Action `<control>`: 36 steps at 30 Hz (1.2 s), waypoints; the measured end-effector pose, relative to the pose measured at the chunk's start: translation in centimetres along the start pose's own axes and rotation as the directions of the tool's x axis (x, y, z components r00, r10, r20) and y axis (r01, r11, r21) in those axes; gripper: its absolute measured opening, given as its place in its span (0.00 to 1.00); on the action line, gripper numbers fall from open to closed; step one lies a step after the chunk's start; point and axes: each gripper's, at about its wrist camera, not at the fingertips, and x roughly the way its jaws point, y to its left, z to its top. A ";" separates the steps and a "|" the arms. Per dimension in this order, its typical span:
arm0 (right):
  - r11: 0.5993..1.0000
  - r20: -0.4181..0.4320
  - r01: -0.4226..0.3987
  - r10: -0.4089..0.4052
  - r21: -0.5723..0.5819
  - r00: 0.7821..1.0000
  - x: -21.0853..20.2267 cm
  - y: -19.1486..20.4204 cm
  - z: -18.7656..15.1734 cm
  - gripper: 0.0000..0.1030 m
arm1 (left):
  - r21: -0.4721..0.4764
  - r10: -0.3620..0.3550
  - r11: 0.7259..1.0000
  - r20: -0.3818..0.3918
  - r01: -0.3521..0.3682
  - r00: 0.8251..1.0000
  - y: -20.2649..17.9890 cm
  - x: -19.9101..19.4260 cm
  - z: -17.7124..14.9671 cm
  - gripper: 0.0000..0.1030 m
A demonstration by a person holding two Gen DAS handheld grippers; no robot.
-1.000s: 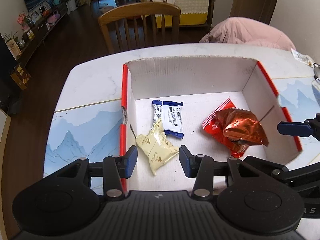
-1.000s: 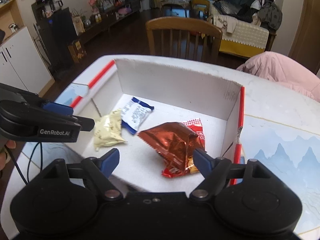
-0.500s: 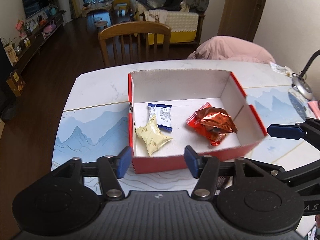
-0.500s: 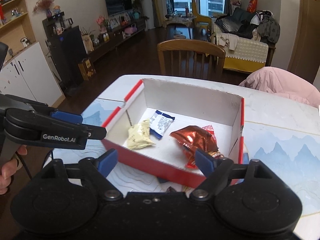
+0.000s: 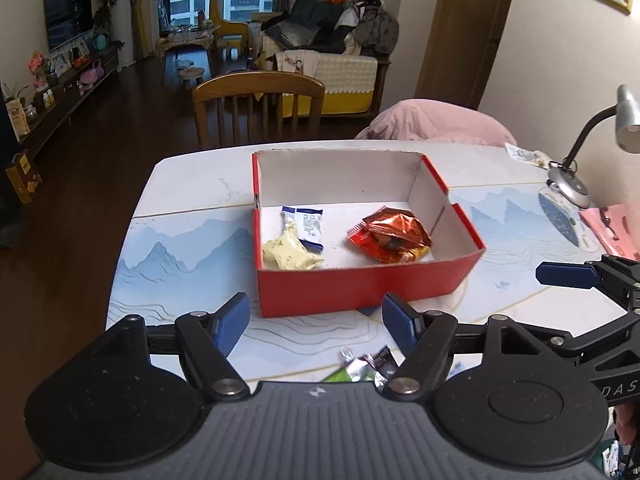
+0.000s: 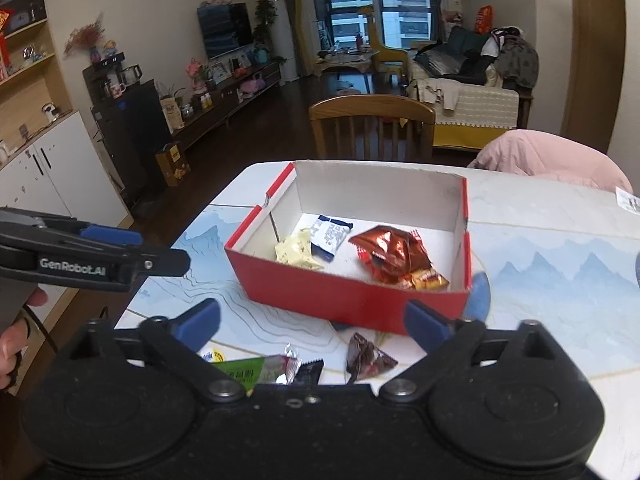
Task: Organize snacks
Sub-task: 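Move both tools back over the remaining snacks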
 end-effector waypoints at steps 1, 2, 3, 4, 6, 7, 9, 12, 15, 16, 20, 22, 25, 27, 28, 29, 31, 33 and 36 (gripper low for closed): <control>1.000 0.004 0.004 -0.004 -0.001 1.000 -0.2 0.1 -0.4 0.99 | 0.001 -0.008 1.000 0.004 0.008 1.000 0.0 -0.3 -0.3 0.72; 1.000 0.004 0.006 -0.006 -0.001 1.000 -0.4 0.1 -0.8 0.99 | 0.002 -0.015 1.000 0.009 0.015 1.000 -0.1 -0.6 -0.7 0.73; 1.000 0.001 0.007 -0.007 -0.001 1.000 -0.6 0.2 -1.1 0.99 | 0.003 -0.019 1.000 0.014 0.019 1.000 -0.1 -0.9 -1.1 0.77; 1.000 -0.001 0.008 -0.008 0.000 1.000 -0.7 0.2 -1.5 0.99 | 0.002 -0.022 1.000 0.021 0.022 1.000 -0.2 -1.1 -1.4 0.79; 1.000 -0.003 0.010 -0.010 0.004 1.000 -0.9 0.2 -2.2 0.99 | -0.002 -0.032 0.999 0.027 0.032 0.999 -0.2 -1.4 -2.2 0.80; 1.000 -0.006 0.007 -0.007 0.009 1.000 -0.9 0.2 -2.5 0.99 | -0.006 -0.035 0.999 0.025 0.036 0.999 -0.2 -1.5 -2.5 0.80; 1.000 -0.010 0.001 -0.001 0.025 1.000 -0.9 -0.1 -3.1 0.99 | -0.018 -0.047 0.999 0.017 0.048 0.999 -0.1 -1.3 -3.1 0.83; 0.999 -0.019 0.002 -0.001 0.040 1.000 -0.6 -0.3 -4.3 0.99 | -0.034 -0.061 0.998 0.003 0.061 0.998 0.2 -0.9 -4.2 0.86; 0.998 -0.041 0.005 -0.003 0.063 0.999 -0.1 -0.5 -5.8 0.99 | -0.043 -0.056 0.998 -0.014 0.055 0.998 0.2 -0.2 -5.5 0.88; 0.998 -0.051 0.008 -0.005 0.069 0.999 0.2 -0.7 -6.2 0.99 | -0.048 -0.057 0.997 -0.024 0.056 0.998 0.3 0.1 -5.8 0.91; 0.997 -0.090 0.024 -0.017 0.073 0.996 1.1 -1.2 -8.1 0.99 | -0.042 -0.078 0.996 -0.059 0.076 0.995 0.3 1.6 -7.2 0.94; 0.996 -0.112 0.026 -0.016 0.081 0.994 1.7 -1.8 -8.9 0.99 | -0.012 -0.095 0.995 -0.073 0.095 0.993 0.0 2.3 -7.7 0.94; 0.996 -0.139 0.033 -0.022 0.079 0.990 2.4 -2.3 -10.0 0.99 | 0.031 -0.116 0.992 -0.095 0.119 0.989 -0.3 3.5 -8.1 0.94; 0.997 -0.158 0.039 -0.027 0.073 0.987 3.0 -2.5 -10.8 0.99 | 0.054 -0.114 0.991 -0.113 0.121 0.987 -0.4 4.4 -8.4 0.94; 0.997 -0.169 0.042 -0.029 0.070 0.985 3.4 -2.6 -11.1 0.99 | 0.064 -0.116 0.990 -0.127 0.125 0.985 -0.5 5.0 -8.5 0.94; 0.997 -0.177 0.046 -0.034 0.066 0.984 3.7 -2.7 -11.2 0.99 | 0.073 -0.120 0.989 -0.139 0.131 0.983 -0.6 5.4 -8.6 0.94; 0.996 -0.192 0.062 -0.050 0.057 0.980 4.3 -2.9 -11.6 0.99 | 0.098 -0.116 0.986 -0.158 0.132 0.981 -0.7 6.4 -8.7 0.94; 0.996 -0.209 0.074 -0.061 0.056 0.976 5.1 -3.3 -11.9 0.99 | 0.130 -0.107 0.983 -0.176 0.130 0.979 -1.0 7.4 -8.6 0.94; 0.997 -0.238 0.068 -0.058 0.035 0.970 6.3 -3.6 -12.3 0.97 | 0.187 -0.095 0.973 -0.208 0.135 0.973 -1.3 8.9 -8.4 0.94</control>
